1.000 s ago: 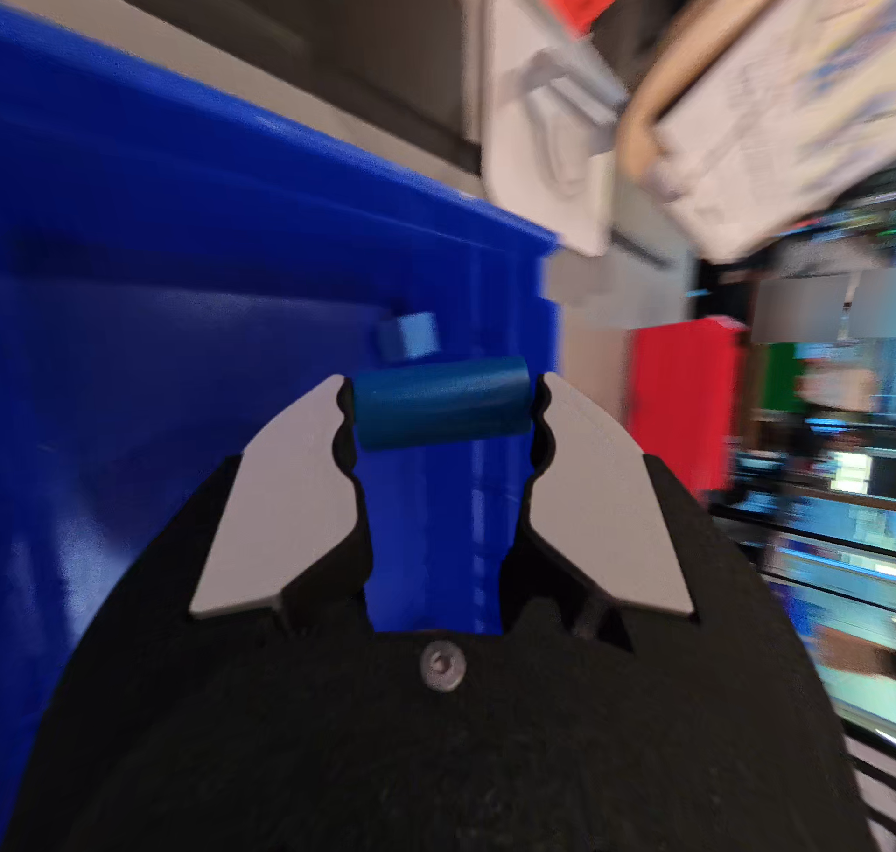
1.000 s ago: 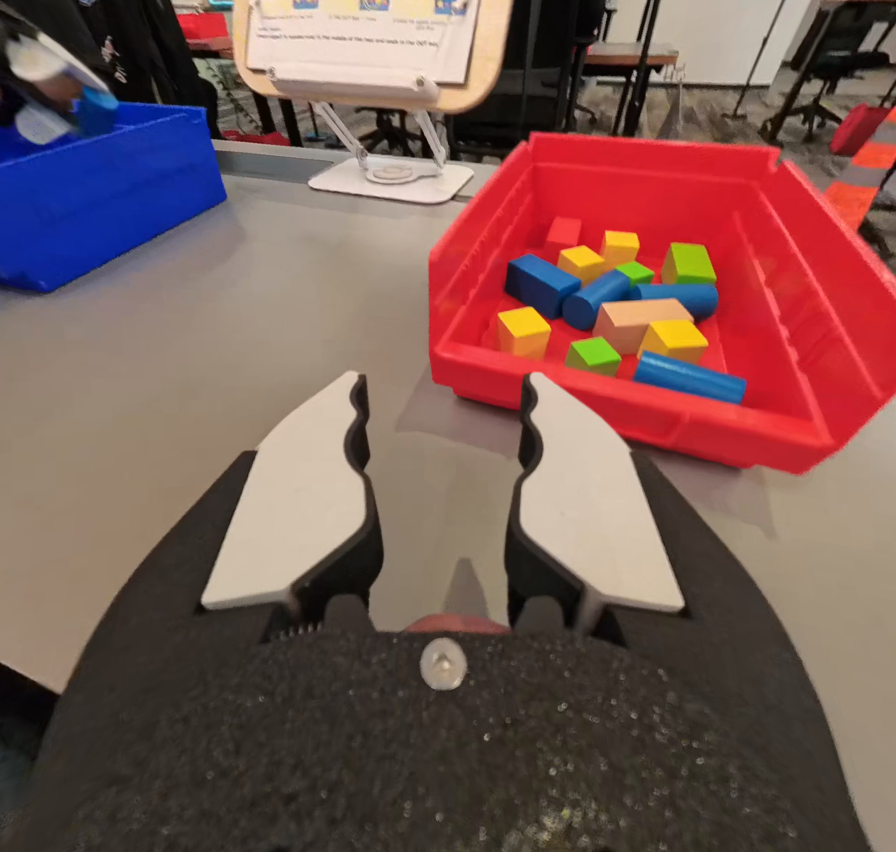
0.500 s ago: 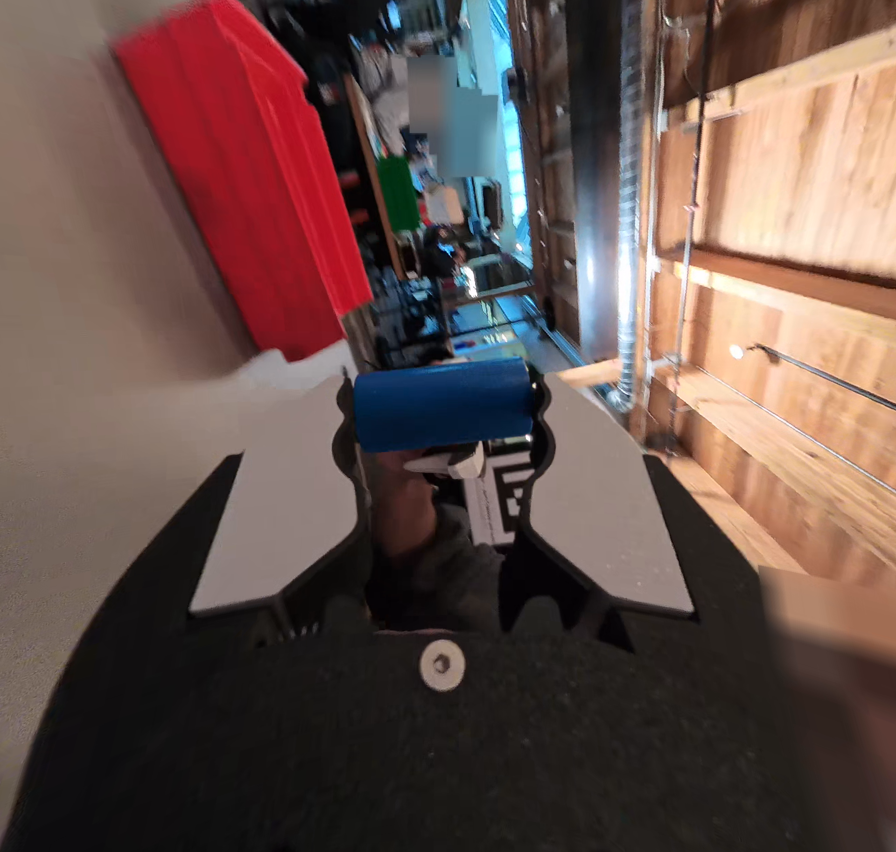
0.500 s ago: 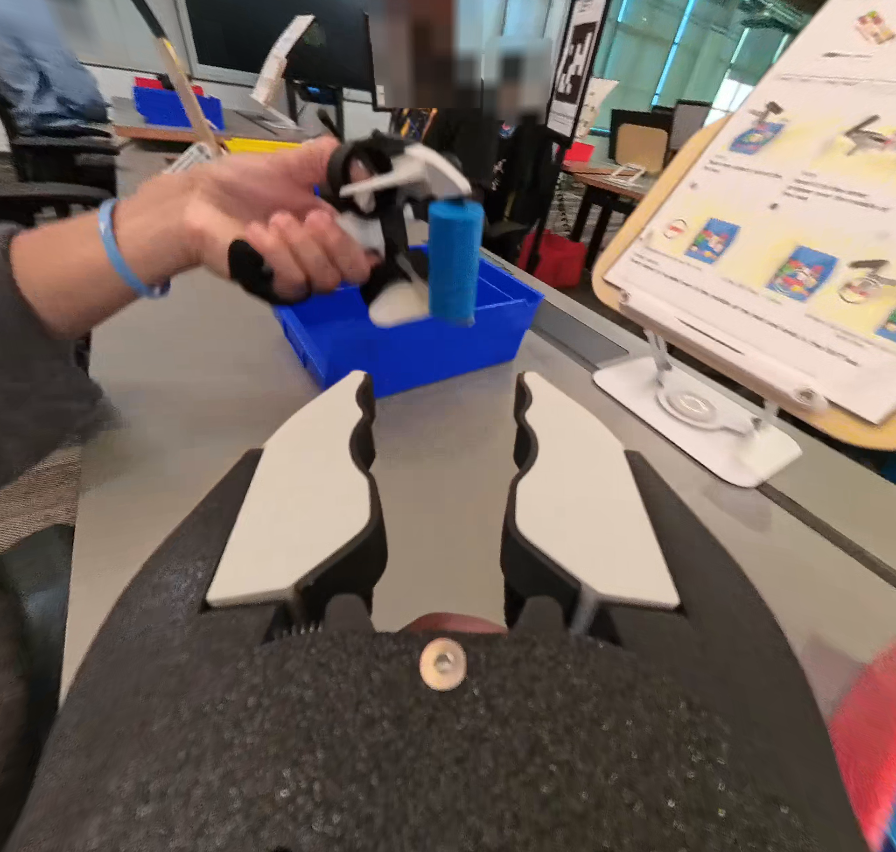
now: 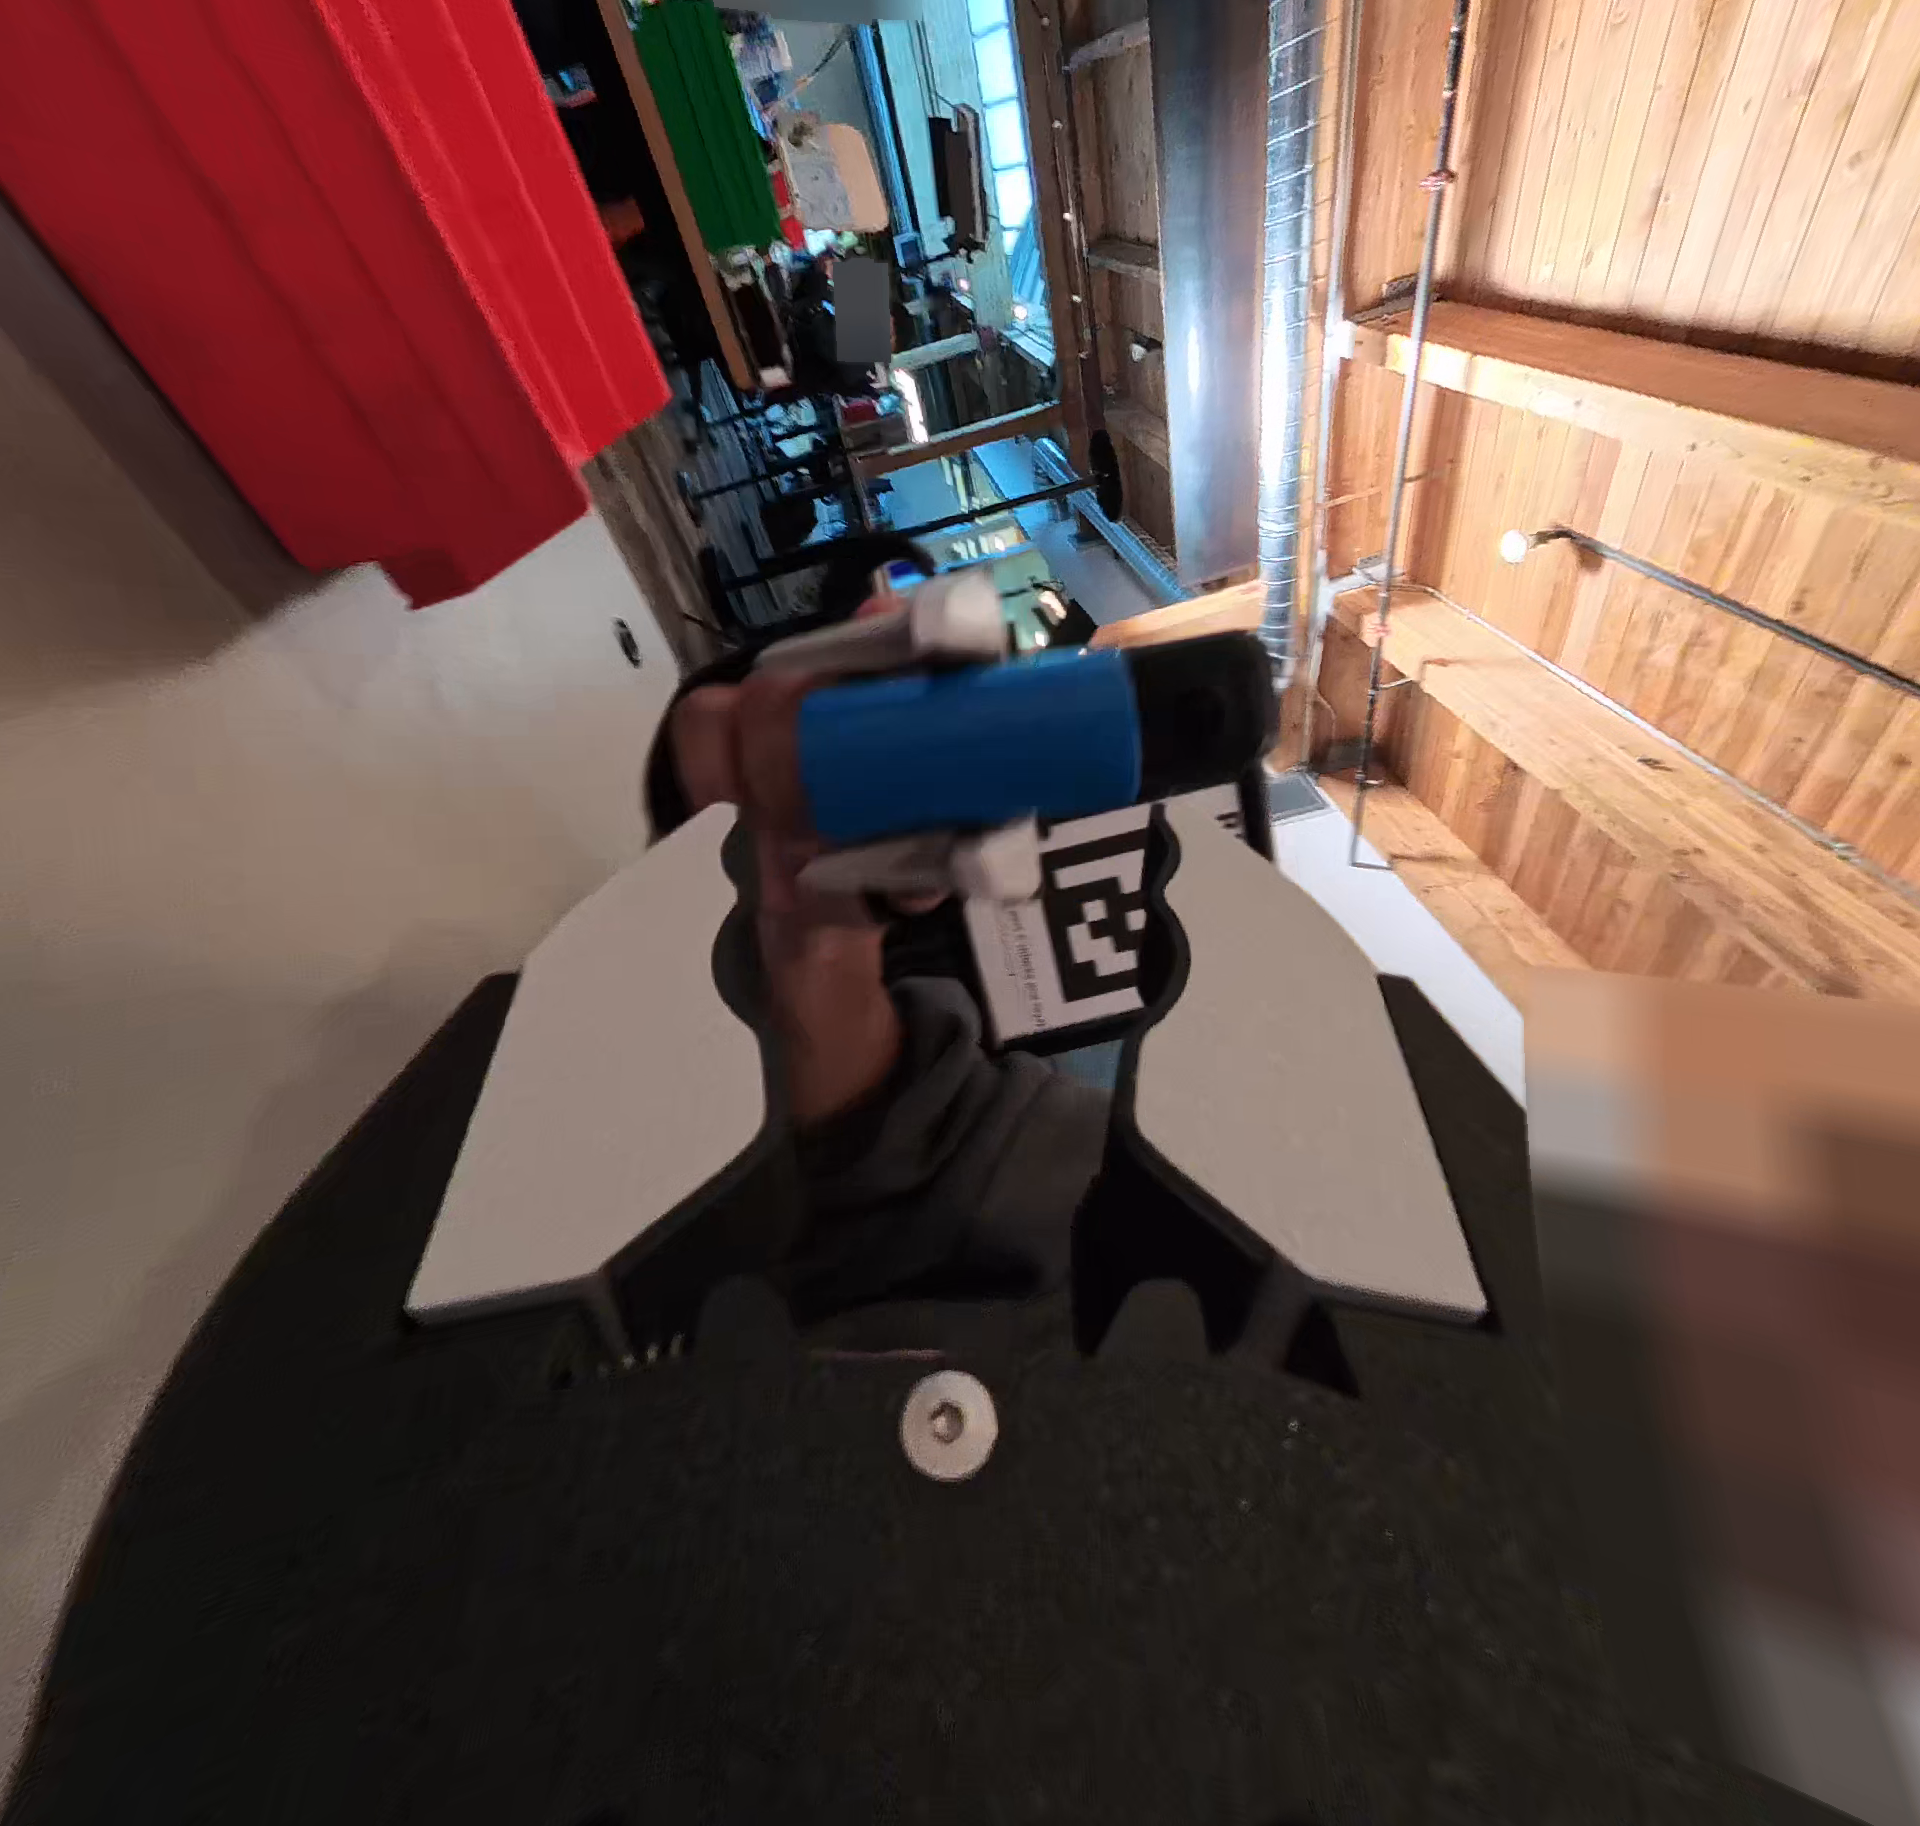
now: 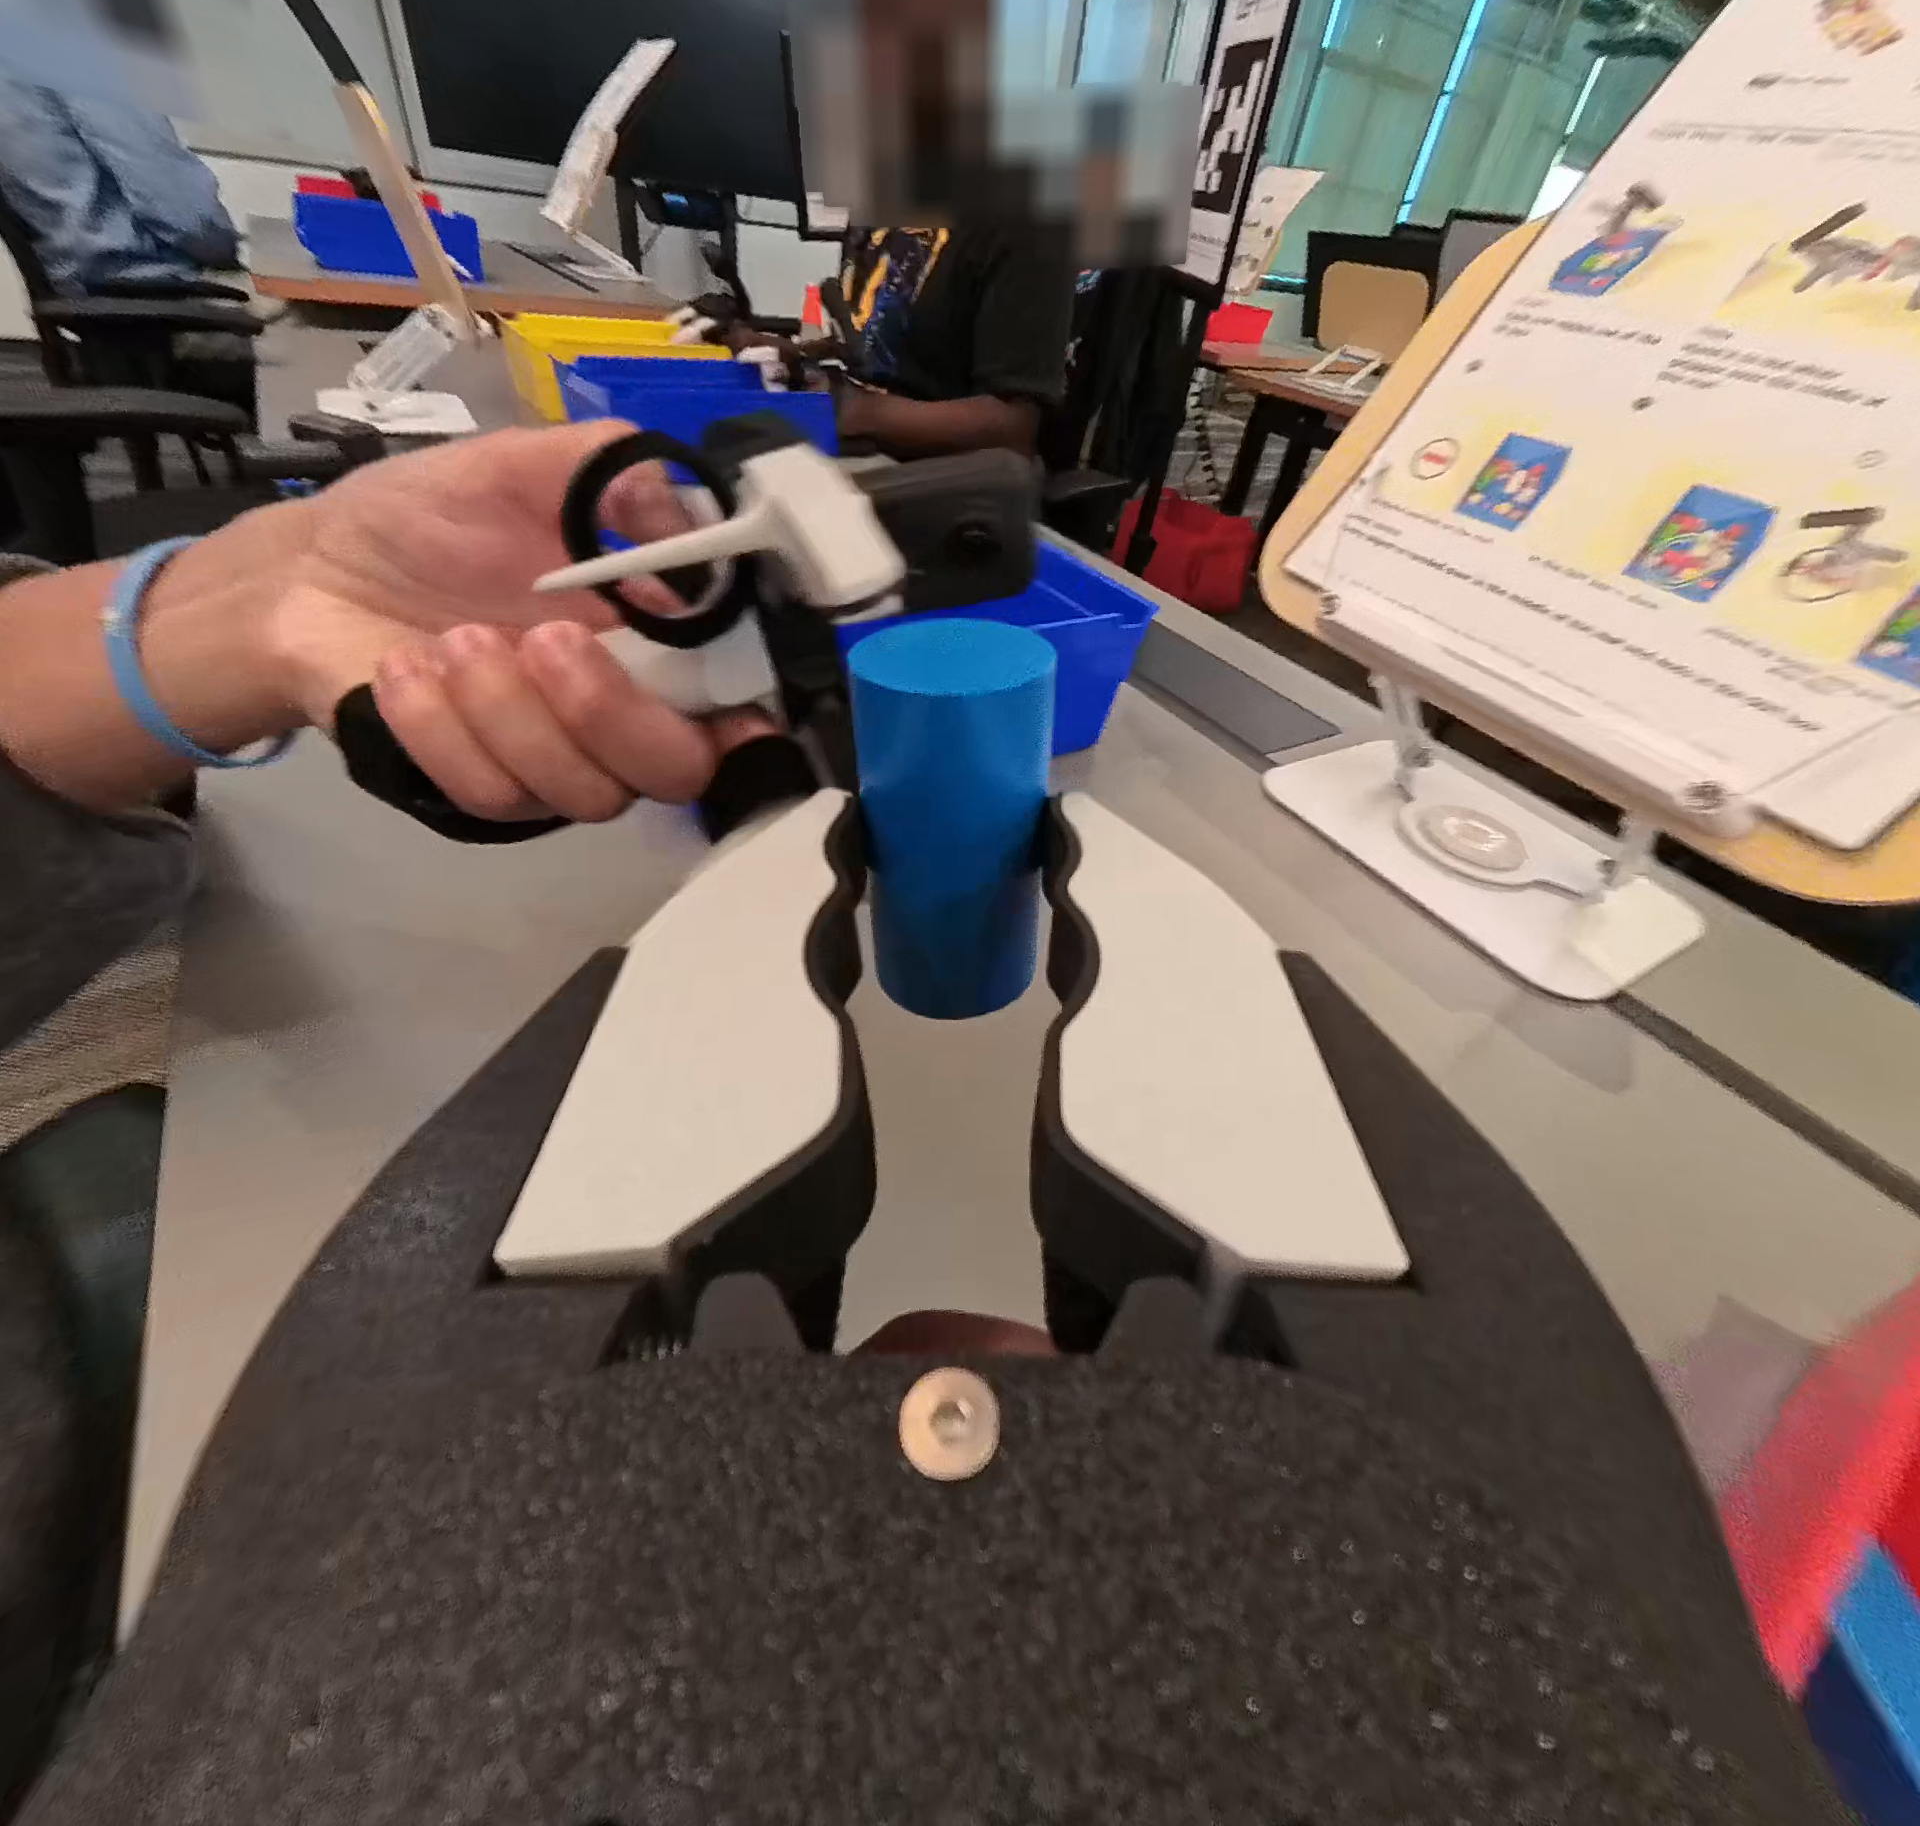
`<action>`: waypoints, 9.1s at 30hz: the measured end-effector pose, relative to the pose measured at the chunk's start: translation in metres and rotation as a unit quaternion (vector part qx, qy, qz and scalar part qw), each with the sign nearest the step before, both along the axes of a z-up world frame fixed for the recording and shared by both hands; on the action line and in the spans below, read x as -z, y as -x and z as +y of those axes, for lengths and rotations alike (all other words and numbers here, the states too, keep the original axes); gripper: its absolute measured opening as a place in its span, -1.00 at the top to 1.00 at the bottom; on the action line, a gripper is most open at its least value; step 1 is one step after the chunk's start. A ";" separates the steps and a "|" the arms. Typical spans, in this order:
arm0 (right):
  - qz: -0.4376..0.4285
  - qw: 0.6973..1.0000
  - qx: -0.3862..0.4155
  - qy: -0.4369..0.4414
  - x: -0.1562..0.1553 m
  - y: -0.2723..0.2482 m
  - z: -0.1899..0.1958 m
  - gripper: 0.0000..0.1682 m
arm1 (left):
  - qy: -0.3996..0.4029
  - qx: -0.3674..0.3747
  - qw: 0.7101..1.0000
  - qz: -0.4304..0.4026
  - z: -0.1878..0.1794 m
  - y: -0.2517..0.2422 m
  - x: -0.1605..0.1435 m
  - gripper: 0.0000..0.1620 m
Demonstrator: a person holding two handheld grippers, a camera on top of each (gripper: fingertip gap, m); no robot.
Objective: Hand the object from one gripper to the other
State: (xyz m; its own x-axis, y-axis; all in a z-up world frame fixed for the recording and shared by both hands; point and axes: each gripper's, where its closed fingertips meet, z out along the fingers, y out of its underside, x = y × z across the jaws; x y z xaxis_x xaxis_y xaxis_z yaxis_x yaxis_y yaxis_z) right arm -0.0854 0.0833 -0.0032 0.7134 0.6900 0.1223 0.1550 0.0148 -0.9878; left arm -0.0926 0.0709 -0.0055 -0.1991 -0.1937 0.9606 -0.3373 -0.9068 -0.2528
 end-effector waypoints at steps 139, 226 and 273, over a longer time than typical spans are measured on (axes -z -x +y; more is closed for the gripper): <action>0.326 0.811 -0.355 0.332 -0.032 0.074 -0.043 0.67 | -0.661 -0.228 0.705 -0.118 -0.034 0.079 -0.022 0.60; 0.080 0.910 0.399 0.085 0.098 -0.240 -0.066 0.30 | -0.544 -0.434 0.662 0.276 0.002 0.188 0.052 0.30; 0.086 0.789 0.590 0.150 0.132 -0.343 -0.056 0.64 | -0.472 -0.304 0.745 0.360 0.035 -0.187 0.140 0.78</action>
